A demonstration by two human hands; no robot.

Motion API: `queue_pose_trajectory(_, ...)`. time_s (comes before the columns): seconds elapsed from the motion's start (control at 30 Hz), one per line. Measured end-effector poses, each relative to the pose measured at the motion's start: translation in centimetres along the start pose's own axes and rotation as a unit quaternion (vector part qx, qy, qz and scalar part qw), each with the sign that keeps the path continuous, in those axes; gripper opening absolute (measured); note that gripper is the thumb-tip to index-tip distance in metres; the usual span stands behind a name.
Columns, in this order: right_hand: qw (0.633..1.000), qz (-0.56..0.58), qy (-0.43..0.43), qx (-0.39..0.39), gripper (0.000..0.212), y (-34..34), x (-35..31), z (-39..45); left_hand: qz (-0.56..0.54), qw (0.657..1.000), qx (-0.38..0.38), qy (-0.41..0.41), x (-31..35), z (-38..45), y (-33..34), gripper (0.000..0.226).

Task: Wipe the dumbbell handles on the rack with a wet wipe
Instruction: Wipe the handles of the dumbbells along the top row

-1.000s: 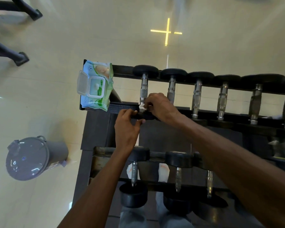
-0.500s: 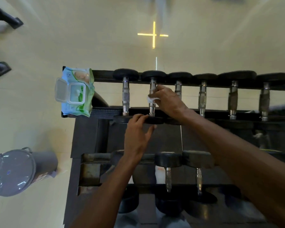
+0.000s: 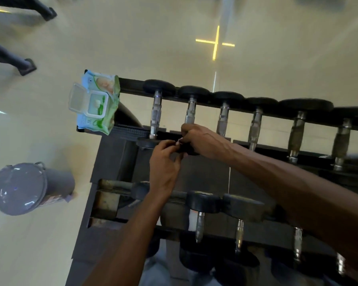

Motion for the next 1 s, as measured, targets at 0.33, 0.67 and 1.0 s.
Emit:
queue_pose_trajectory(0.33,0.971,0.121,0.075,0.19,0.02,-7.3,2.8,1.2,0.002,1.0,0.017,0.001,0.5,0.6,-0.5,0.023)
queue_pose_trajectory(0.67,0.968,0.194,0.108,0.12,0.019,-1.1,4.5,-1.2,-0.005,0.999,0.033,-0.009,0.1,0.2,-0.4,0.026)
queue_pose_trajectory(1.0,0.985,0.038,0.037,0.165,0.019,-6.2,3.0,2.3,-0.01,0.999,0.038,-0.003,0.1,0.1,-0.5,0.024)
Point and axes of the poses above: each hand's wrist, its own z-axis towards the middle knuckle, its own y-axis out of the palm, x = y × z, the point moved 10 cm from there along z, towards the middle knuckle, and after that the axes turned 14 degrees about y, right-handed, at the moved point
